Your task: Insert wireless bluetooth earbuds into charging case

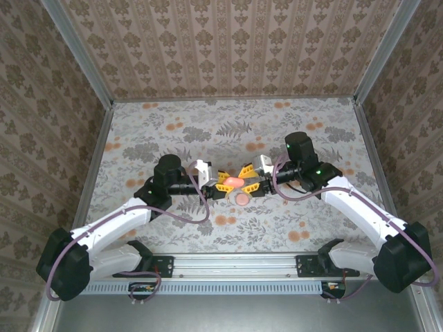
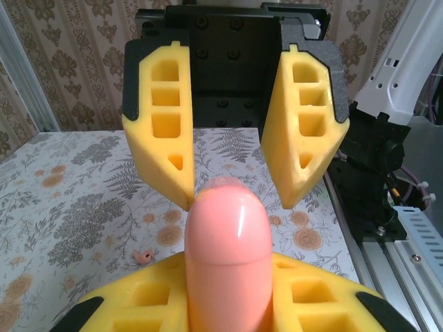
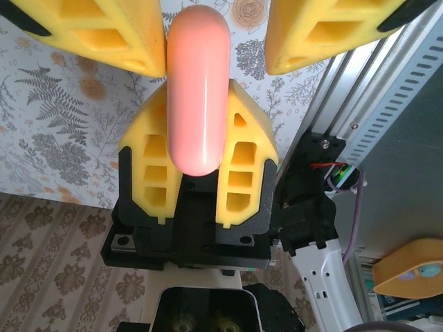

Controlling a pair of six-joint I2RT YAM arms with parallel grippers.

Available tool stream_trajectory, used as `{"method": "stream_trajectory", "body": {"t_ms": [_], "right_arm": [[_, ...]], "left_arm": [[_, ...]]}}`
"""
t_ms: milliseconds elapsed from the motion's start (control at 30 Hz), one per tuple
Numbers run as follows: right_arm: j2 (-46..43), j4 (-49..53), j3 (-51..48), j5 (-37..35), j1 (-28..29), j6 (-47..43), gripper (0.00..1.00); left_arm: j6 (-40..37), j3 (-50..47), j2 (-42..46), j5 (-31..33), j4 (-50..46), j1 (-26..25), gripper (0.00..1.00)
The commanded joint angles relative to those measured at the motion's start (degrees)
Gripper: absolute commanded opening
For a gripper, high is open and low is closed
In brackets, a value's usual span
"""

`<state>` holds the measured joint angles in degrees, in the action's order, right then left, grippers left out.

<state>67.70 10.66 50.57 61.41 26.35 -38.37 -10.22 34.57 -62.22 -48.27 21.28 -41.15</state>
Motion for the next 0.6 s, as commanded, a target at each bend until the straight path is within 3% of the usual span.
{"method": "stream_trajectory", "body": {"t_ms": [0,567], "right_arm": [[0.6,0.3,2.0,-0.6,0.9,1.0,0.41],[-0.8,-2.0,1.5,-2.4,1.2,2.6,0.4]], "left_arm": [[0.6,0.0,1.6,-1.4,2.3,0.3,0.23],[-0.2,1.2,1.4,-1.8,1.4,0.4,0.23]]}}
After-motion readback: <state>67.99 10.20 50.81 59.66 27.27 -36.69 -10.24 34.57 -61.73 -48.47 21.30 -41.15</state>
